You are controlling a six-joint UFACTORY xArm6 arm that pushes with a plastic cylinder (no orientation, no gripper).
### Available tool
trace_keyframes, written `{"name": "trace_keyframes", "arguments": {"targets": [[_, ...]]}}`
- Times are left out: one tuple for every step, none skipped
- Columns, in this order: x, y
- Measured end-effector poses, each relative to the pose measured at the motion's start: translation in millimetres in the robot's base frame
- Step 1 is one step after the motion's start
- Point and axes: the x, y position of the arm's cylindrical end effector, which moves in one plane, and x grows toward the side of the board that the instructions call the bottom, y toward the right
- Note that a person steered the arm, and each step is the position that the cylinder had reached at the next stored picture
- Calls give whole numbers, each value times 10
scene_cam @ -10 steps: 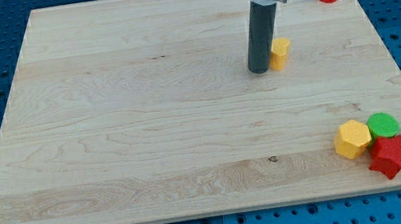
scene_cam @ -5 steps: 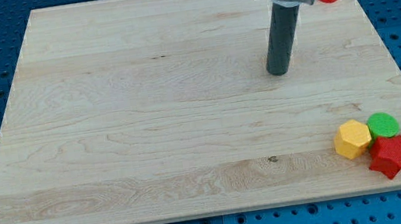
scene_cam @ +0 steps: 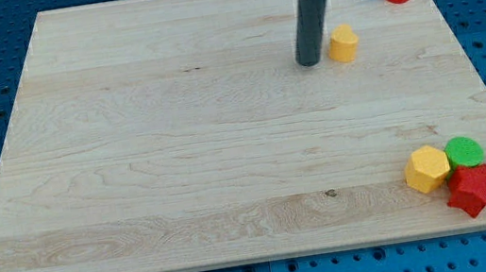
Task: Move the yellow heart into a red circle
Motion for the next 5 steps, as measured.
{"name": "trace_keyframes", "arguments": {"targets": [[-2,188],[-2,336],[3,471],[25,486],[32,527]]}}
